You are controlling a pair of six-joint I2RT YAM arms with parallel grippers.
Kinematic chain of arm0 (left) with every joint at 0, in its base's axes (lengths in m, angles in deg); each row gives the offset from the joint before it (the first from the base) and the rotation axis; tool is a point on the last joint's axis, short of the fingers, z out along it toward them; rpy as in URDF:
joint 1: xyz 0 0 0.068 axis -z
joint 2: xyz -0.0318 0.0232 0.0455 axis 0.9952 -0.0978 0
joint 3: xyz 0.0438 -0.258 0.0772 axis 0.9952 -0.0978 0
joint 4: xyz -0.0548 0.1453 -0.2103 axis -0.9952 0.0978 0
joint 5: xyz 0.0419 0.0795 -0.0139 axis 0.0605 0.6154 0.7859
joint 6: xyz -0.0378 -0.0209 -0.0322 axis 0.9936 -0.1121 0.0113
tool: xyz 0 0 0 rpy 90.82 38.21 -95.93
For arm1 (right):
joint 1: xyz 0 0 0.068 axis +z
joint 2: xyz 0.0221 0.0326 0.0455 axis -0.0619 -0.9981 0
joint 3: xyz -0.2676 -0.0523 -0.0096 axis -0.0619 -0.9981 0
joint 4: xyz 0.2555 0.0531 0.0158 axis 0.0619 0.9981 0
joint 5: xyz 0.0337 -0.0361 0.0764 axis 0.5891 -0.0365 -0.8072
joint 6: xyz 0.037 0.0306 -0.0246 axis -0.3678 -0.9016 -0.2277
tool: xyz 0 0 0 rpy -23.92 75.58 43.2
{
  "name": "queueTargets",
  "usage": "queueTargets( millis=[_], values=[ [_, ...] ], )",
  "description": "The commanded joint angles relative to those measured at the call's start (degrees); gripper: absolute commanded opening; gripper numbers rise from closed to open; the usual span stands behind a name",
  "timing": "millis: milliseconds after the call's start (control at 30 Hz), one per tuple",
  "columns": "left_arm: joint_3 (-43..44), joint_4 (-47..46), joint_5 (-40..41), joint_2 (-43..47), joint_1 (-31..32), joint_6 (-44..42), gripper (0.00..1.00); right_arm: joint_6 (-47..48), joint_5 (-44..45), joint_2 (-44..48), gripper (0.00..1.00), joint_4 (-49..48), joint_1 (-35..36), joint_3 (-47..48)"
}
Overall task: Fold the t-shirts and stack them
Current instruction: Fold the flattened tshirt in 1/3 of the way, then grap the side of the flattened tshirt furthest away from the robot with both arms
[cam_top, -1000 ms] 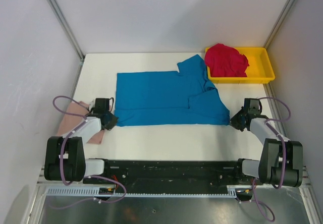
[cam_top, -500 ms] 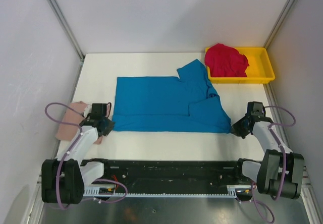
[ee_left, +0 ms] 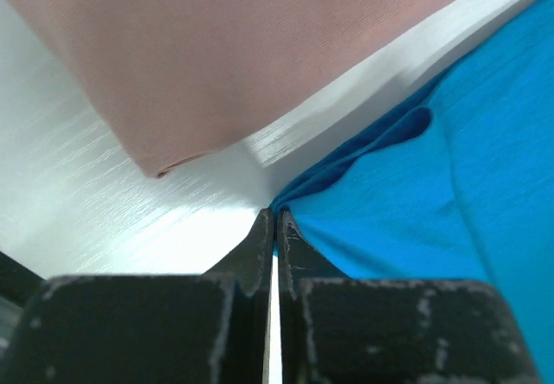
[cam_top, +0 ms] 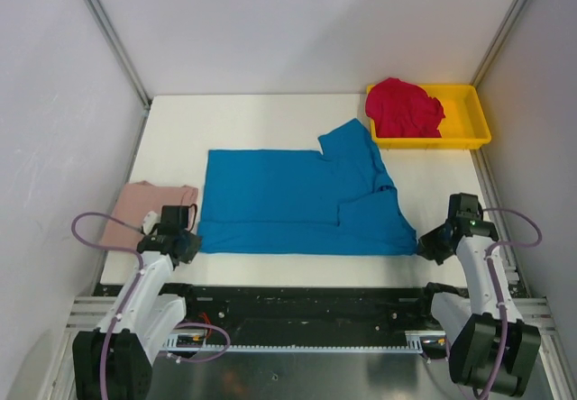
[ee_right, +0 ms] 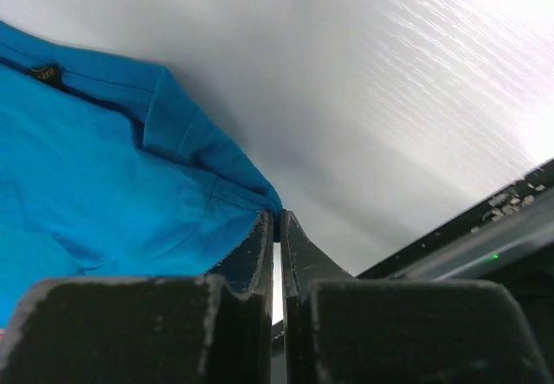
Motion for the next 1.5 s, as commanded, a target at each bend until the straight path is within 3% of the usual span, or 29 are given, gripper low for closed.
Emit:
queueTargets(
  millis=[0, 100, 200, 300, 367, 467, 600, 733, 867, 1067, 1467],
  values=[
    [-0.8, 3.1, 3.0, 3.3, -0.2, 3.6, 0.02, -0.2, 0.8, 3.6, 0.11, 6.5, -2.3, 0.6],
    [-0.4, 3.7, 2.7, 4.1, -0.2, 3.7, 0.14, 1.3, -1.5, 4.7, 0.35, 6.4, -3.8, 0.8],
    [1.6, 4.1, 1.9, 4.3, -0.2, 1.1, 0.40, 3.0, -2.9, 4.9, 0.52, 4.6, -4.0, 2.7],
    [5.5, 4.2, 0.9, 4.3, -0.1, -4.2, 0.54, 4.4, -3.8, 4.9, 0.55, 0.2, -2.2, 6.0],
    [9.0, 4.0, 0.9, 4.2, 0.0, -7.8, 0.59, 4.7, -4.2, 4.3, 0.46, -5.0, 0.9, 8.3],
    [15.3, 3.2, 1.8, 2.5, 0.4, -12.4, 0.61, 4.1, -2.0, 0.5, 0.32, -15.3, 8.4, 11.6],
    [24.3, -0.5, 0.7, -6.6, 1.0, -18.5, 0.62, 6.3, 1.8, -12.9, 0.27, -25.8, 19.4, 19.4],
    [34.1, -4.4, -4.1, -19.9, 1.0, -23.2, 0.62, 8.8, 2.6, -28.6, 0.24, -30.1, 23.7, 28.0],
    [44.2, -7.3, -8.8, -33.0, 1.1, -26.5, 0.61, 10.6, 2.0, -40.1, 0.23, -30.7, 23.5, 34.1],
    [56.2, -9.0, -13.3, -49.3, 1.3, -28.5, 0.57, 12.2, 1.0, -49.1, 0.21, -31.3, 20.4, 36.5],
    [64.5, -9.8, -16.3, -62.8, 2.3, -30.1, 0.56, 15.3, 2.0, -52.9, 0.20, -28.9, 14.3, 38.9]
  ],
)
